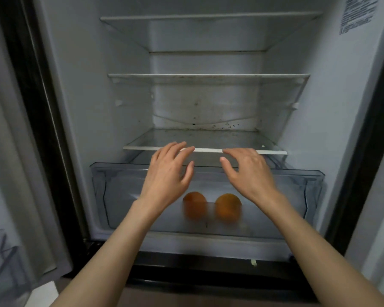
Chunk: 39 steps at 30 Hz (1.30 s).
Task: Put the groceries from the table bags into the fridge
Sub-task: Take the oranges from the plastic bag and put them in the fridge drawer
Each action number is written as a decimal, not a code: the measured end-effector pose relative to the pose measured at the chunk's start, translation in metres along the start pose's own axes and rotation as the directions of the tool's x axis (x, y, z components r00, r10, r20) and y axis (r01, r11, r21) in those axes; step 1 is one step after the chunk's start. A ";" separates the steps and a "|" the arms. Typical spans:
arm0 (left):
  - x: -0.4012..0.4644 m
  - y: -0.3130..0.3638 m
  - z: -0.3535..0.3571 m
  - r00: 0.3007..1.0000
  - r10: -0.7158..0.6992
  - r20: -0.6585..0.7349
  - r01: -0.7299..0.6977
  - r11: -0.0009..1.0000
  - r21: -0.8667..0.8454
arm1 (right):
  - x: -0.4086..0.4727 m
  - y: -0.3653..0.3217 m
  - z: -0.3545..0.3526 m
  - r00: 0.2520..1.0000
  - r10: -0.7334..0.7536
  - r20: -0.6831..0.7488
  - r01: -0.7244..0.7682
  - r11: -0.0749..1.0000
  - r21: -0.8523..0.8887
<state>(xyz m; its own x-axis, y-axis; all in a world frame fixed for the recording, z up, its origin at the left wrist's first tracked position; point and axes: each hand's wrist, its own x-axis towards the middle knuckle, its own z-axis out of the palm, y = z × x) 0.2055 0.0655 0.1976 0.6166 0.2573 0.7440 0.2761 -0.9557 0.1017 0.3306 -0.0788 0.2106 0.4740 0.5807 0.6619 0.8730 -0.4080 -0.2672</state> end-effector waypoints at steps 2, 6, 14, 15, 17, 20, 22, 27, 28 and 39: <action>-0.016 0.000 -0.013 1.000 0.011 -0.011 -0.011 0.999 0.041 | -0.013 -0.010 0.002 0.997 -0.027 -0.072 0.031 0.998 0.049; -0.057 0.002 -0.043 0.999 -0.038 0.007 0.037 0.995 0.088 | -0.046 -0.048 0.003 0.984 -0.083 -0.158 0.095 0.993 0.071; -0.226 0.007 -0.107 0.958 -0.271 0.092 0.270 0.962 0.031 | -0.177 -0.135 0.018 0.978 -0.206 0.040 0.198 0.967 0.159; -0.253 0.008 -0.117 0.943 -0.310 0.124 0.309 0.951 0.023 | -0.196 -0.146 0.019 0.970 -0.224 0.095 0.206 0.964 0.170; -0.308 0.008 -0.140 0.903 -0.375 0.212 0.371 0.927 0.060 | -0.232 -0.171 0.021 0.939 -0.268 0.215 0.226 0.953 0.201; -0.381 -0.001 -0.180 0.808 -0.505 0.302 0.479 0.863 0.160 | -0.276 -0.223 0.026 0.864 -0.386 0.323 0.310 0.914 0.262; -0.422 -0.012 -0.213 0.759 -0.586 0.283 0.536 0.810 0.239 | -0.300 -0.266 0.032 0.815 -0.449 0.367 0.341 0.883 0.323; -0.515 -0.034 -0.298 0.617 -0.771 0.159 0.698 0.629 0.343 | -0.351 -0.372 0.056 0.660 -0.611 0.438 0.422 0.783 0.457; -0.532 -0.038 -0.315 0.577 -0.807 0.131 0.733 0.581 0.354 | -0.360 -0.392 0.061 0.626 -0.641 0.444 0.433 0.759 0.486; -0.676 -0.102 -0.460 0.190 -0.966 -0.176 0.905 0.103 0.413 | -0.439 -0.626 0.118 0.329 -0.902 0.280 0.517 0.420 0.746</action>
<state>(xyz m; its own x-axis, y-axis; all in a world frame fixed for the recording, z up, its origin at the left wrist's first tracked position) -0.5788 -0.0768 -0.0123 -0.2791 0.9470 0.1593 0.8910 0.1935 0.4107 -0.4103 0.0051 0.0046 -0.5996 0.7560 0.2626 0.6972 0.6545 -0.2924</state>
